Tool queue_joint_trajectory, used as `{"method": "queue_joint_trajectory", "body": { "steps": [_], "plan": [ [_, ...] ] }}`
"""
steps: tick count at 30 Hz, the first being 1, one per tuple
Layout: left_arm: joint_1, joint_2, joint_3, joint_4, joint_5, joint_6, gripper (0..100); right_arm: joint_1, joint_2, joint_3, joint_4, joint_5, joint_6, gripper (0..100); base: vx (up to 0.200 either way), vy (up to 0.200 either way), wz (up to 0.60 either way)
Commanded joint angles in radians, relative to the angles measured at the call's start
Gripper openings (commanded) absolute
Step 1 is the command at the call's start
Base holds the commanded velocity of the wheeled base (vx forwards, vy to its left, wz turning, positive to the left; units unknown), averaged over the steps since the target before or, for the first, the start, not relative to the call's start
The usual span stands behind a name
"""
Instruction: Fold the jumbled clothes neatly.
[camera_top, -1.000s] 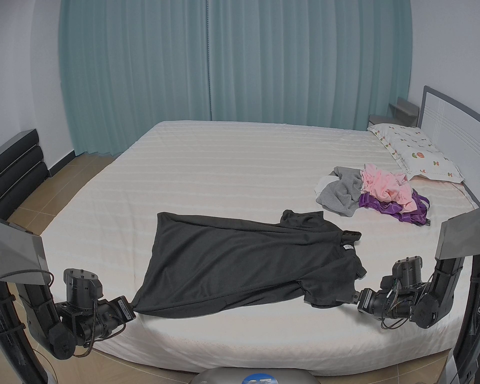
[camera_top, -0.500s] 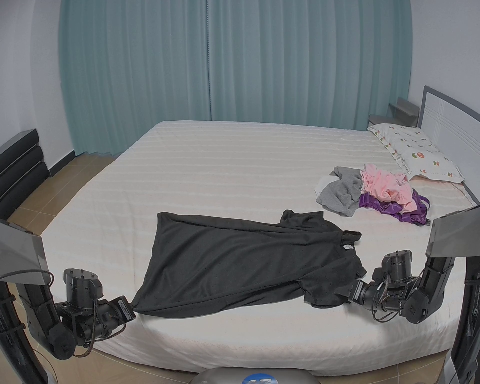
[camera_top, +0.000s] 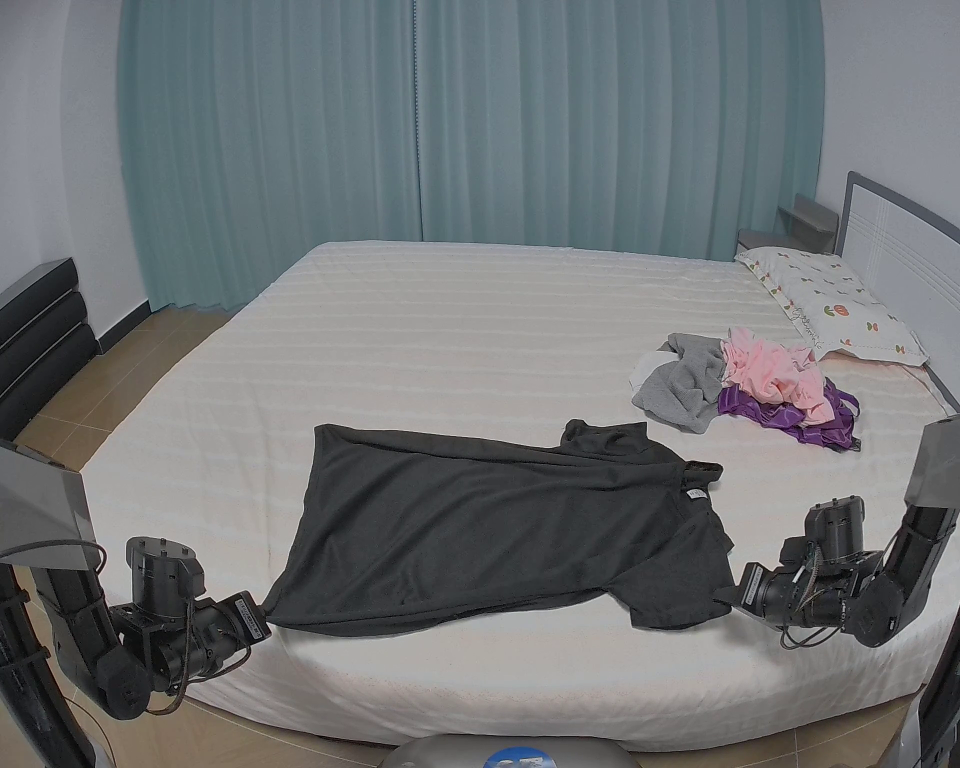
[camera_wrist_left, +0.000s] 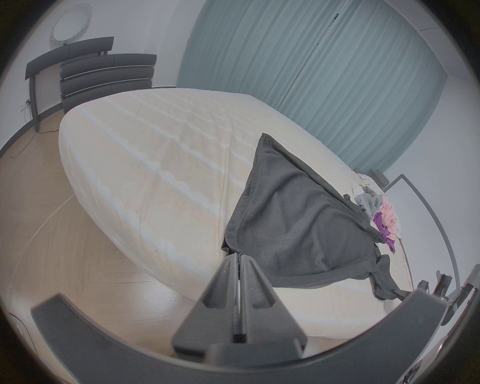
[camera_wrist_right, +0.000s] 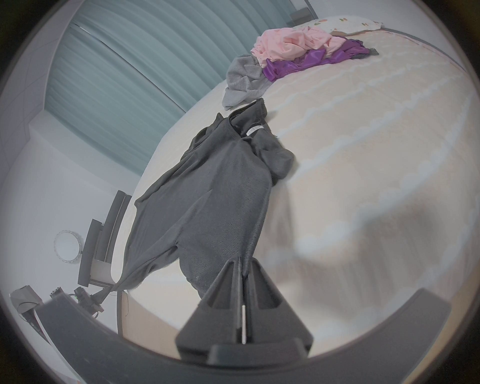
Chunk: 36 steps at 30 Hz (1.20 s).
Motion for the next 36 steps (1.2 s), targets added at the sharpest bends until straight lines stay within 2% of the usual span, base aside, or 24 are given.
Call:
{"method": "queue_joint_trajectory", "body": {
  "steps": [1, 5, 6, 8, 11, 17, 19, 26, 34, 35, 36],
  "plan": [
    [0.0, -0.004, 0.004, 0.0, 0.003, 0.002, 0, -0.048, -0.183, 0.059, 0.115, 0.061, -0.018, 0, 0.0, 0.0, 0.0],
    [0.0, -0.006, 0.012, 0.0, 0.004, 0.008, 0, -0.082, -0.24, 0.091, 0.198, 0.071, -0.093, 0, 0.0, 0.0, 0.0],
    [0.0, -0.006, 0.013, 0.0, 0.004, 0.008, 0, -0.083, -0.241, 0.093, 0.199, 0.073, -0.097, 0, 0.0, 0.0, 0.0],
    [0.0, -0.009, 0.023, -0.002, 0.004, 0.013, 0, -0.114, -0.269, 0.128, 0.219, 0.084, -0.166, 0, 0.0, 0.0, 0.0],
    [0.001, -0.014, 0.024, -0.002, 0.004, 0.021, 0, -0.142, -0.292, 0.157, 0.221, 0.093, -0.205, 0, 0.0, 0.0, 0.0],
    [0.003, -0.021, 0.046, -0.002, 0.004, 0.048, 0, -0.145, -0.3, 0.226, 0.227, 0.093, -0.274, 0, 0.0, 0.0, 0.0],
    [0.003, -0.023, 0.062, -0.002, 0.004, 0.08, 0, -0.145, -0.297, 0.267, 0.225, 0.097, -0.324, 0, 0.0, 0.0, 0.0],
    [0.003, -0.018, 0.076, 0.01, 0.004, 0.108, 0, -0.129, -0.323, 0.281, 0.336, 0.107, -0.358, 0, 0.0, 0.0, 0.0],
    [0.0, 0.008, 0.078, 0.013, 0.004, 0.107, 0, -0.123, -0.287, 0.281, 0.356, 0.11, -0.4, 0, 0.0, 0.0, 0.0],
    [0.0, 0.009, 0.078, 0.013, 0.003, 0.105, 0, -0.117, -0.274, 0.281, 0.35, 0.108, -0.4, 100, 0.0, 0.0, 0.0],
    [0.0, 0.012, 0.078, 0.013, 0.001, 0.105, 0, -0.116, -0.263, 0.28, 0.347, 0.108, -0.4, 100, 0.0, 0.0, 0.0]
  ]
}}
